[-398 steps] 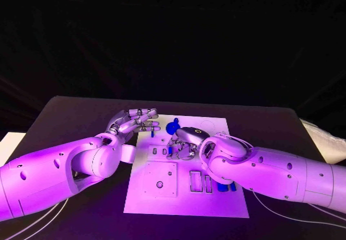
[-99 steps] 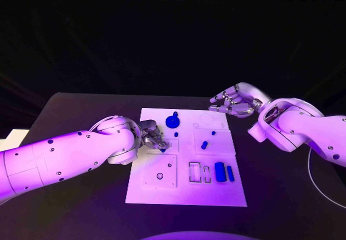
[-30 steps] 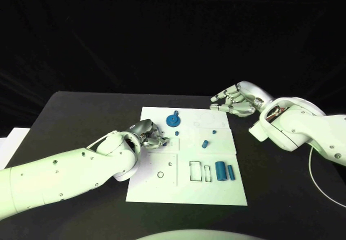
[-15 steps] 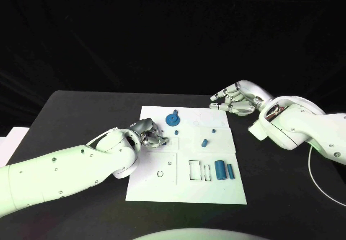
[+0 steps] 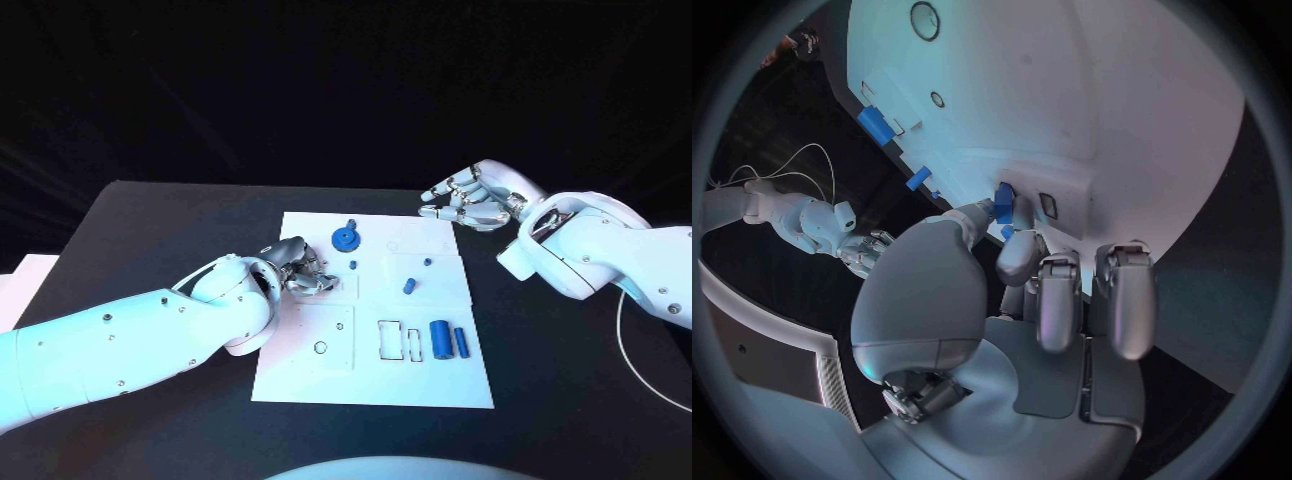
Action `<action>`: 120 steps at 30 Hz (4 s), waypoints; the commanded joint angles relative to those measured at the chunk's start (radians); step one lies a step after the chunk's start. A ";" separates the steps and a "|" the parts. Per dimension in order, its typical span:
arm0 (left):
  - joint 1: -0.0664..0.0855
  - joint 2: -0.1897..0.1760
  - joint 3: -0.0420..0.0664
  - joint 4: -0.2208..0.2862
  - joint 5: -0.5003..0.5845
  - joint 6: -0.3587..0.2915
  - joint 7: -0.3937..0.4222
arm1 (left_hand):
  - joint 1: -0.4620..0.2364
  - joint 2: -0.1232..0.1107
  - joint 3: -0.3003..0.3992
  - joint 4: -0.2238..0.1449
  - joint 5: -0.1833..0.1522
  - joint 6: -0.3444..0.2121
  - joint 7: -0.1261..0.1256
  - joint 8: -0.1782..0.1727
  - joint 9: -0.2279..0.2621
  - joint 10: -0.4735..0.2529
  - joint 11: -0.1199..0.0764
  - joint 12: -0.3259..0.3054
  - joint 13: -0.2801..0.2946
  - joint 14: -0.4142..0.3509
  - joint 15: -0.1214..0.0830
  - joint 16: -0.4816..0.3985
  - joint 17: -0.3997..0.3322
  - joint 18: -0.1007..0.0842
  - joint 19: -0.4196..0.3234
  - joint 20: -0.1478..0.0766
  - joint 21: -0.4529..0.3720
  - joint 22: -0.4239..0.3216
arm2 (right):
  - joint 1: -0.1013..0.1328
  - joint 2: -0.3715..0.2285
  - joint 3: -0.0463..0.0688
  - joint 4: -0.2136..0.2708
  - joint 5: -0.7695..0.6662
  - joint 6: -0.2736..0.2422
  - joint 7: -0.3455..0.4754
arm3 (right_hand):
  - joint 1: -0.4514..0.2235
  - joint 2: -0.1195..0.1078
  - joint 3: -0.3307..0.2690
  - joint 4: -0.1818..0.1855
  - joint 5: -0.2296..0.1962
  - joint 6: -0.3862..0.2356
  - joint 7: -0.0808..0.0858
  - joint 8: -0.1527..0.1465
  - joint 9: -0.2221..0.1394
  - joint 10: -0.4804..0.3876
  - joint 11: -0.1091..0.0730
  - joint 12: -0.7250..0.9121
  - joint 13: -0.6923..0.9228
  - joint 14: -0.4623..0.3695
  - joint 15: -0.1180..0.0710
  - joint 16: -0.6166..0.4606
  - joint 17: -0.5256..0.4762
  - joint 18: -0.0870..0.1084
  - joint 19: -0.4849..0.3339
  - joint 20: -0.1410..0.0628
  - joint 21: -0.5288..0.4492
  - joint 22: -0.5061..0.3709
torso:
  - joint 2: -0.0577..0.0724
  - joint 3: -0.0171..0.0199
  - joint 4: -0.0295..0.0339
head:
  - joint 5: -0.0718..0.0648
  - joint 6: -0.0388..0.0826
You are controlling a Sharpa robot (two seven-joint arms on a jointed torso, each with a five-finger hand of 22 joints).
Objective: Assemble the parts on the task board
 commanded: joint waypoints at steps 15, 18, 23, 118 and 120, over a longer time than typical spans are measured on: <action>-0.012 -0.001 -0.011 -0.010 0.048 0.057 -0.043 | -0.094 0.002 0.015 -0.071 0.005 0.040 -0.024 0.019 0.014 0.023 -0.020 0.020 0.026 0.104 -0.022 0.003 0.263 -0.014 0.090 -0.020 0.009 0.231 | -0.001 0.001 0.000 -0.001 -0.001 0.013 0.010 | -0.003 0.007 -0.001 0.007 0.006 0.005 -0.001 0.005 0.001 -0.005 -0.001 0.000 -0.002 0.054 0.006 -0.004 0.002 0.012 -0.008 0.001 -0.008 -0.003 | 0.000 0.0002 -0.0003 | -0.003 -0.002; -0.012 0.000 -0.011 -0.012 0.051 0.054 -0.044 | -0.096 0.005 0.012 -0.067 0.005 0.040 -0.024 0.019 0.014 0.024 -0.020 0.021 0.027 0.104 -0.022 0.003 0.263 -0.014 0.090 -0.021 0.010 0.232 | -0.001 0.001 0.000 -0.001 -0.001 0.013 0.009 | -0.003 0.007 -0.001 0.007 0.006 0.005 -0.001 0.005 0.001 -0.005 -0.001 0.000 -0.002 0.054 0.006 -0.004 0.002 0.012 -0.008 0.001 -0.008 -0.003 | 0.000 0.0000 -0.0001 | -0.004 -0.001; -0.011 0.003 -0.010 -0.015 0.054 0.052 -0.046 | -0.098 0.007 0.010 -0.064 0.006 0.040 -0.025 0.019 0.015 0.024 -0.021 0.022 0.029 0.104 -0.023 0.003 0.263 -0.014 0.091 -0.021 0.011 0.233 | -0.001 0.002 0.000 -0.001 -0.001 0.013 0.009 | -0.003 0.008 -0.002 0.008 0.006 0.005 -0.001 0.005 0.001 -0.005 -0.001 0.000 -0.001 0.054 0.006 -0.004 0.002 0.012 -0.008 0.001 -0.008 -0.004 | 0.000 0.0002 0.0004 | -0.004 -0.001; -0.002 0.000 0.023 -0.012 0.130 -0.010 -0.029 | -0.267 0.006 -0.117 0.104 0.020 0.097 -0.043 0.028 0.029 0.073 -0.035 0.074 0.091 0.104 -0.036 0.003 0.263 -0.023 0.104 -0.033 0.039 0.263 | -0.004 0.006 -0.001 -0.013 0.010 0.023 0.011 | -0.135 0.090 -0.149 0.093 0.005 0.004 0.000 0.006 0.001 -0.009 0.003 0.036 0.000 0.055 0.010 -0.014 0.000 0.014 -0.009 0.004 -0.023 -0.020 | 0.000 -0.0001 0.0010 | -0.007 -0.002; -0.002 0.001 0.023 -0.012 0.130 -0.011 -0.029 | -0.267 0.006 -0.117 0.104 0.020 0.097 -0.043 0.028 0.029 0.073 -0.035 0.074 0.091 0.104 -0.036 0.003 0.263 -0.023 0.104 -0.033 0.039 0.263 | -0.004 0.007 -0.001 -0.013 0.010 0.023 0.011 | -0.135 0.090 -0.149 0.093 0.005 0.004 0.000 0.006 0.001 -0.009 0.003 0.036 0.000 0.055 0.010 -0.014 0.000 0.014 -0.009 0.004 -0.023 -0.020 | 0.000 -0.0001 0.0012 | -0.007 -0.001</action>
